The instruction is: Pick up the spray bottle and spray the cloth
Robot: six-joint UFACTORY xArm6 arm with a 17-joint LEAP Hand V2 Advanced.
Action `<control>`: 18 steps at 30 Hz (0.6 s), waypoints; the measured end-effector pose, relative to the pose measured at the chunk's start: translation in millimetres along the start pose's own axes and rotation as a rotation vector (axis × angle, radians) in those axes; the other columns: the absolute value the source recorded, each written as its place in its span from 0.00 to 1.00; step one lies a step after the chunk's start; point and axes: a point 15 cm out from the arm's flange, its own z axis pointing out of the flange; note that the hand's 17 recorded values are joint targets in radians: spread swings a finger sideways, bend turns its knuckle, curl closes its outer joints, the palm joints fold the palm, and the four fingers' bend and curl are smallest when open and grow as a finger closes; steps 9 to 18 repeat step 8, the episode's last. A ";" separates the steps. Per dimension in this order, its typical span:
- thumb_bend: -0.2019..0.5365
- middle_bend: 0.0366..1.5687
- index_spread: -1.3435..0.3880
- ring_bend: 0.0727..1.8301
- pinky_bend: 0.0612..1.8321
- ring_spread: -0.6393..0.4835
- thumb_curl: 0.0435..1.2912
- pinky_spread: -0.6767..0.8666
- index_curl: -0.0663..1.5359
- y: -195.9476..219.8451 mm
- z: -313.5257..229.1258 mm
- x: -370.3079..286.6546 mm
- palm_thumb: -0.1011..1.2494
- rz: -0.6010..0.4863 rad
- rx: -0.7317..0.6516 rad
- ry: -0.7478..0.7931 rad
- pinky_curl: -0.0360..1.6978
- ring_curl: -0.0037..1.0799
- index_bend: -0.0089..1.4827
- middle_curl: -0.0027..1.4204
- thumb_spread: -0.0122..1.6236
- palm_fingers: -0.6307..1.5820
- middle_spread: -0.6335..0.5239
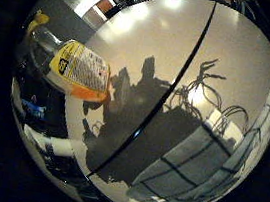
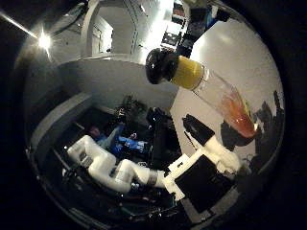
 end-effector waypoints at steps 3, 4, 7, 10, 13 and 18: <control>0.24 0.18 0.58 0.31 0.25 0.55 0.37 0.68 0.29 4.2 -24.1 3.9 0.67 0.011 0.019 0.031 0.24 0.26 0.13 0.25 0.60 0.39 0.54; 0.24 0.19 0.58 0.30 0.24 0.56 0.37 0.68 0.28 5.0 -31.8 3.8 0.66 0.012 0.027 0.039 0.24 0.25 0.12 0.25 0.60 0.39 0.54; 0.24 0.19 0.58 0.29 0.24 0.56 0.36 0.69 0.27 8.6 -65.9 2.7 0.66 0.015 0.065 0.075 0.23 0.25 0.12 0.26 0.61 0.40 0.54; 0.24 0.18 0.59 0.29 0.23 0.56 0.36 0.69 0.27 11.3 -76.7 3.2 0.66 0.016 0.074 0.091 0.22 0.25 0.12 0.26 0.61 0.40 0.54; 0.24 0.18 0.59 0.29 0.23 0.56 0.36 0.69 0.27 11.3 -76.7 3.2 0.66 0.016 0.074 0.091 0.22 0.25 0.12 0.26 0.61 0.40 0.54; 0.24 0.18 0.59 0.29 0.23 0.56 0.36 0.69 0.27 11.3 -76.7 3.2 0.66 0.016 0.074 0.091 0.22 0.25 0.12 0.26 0.61 0.40 0.54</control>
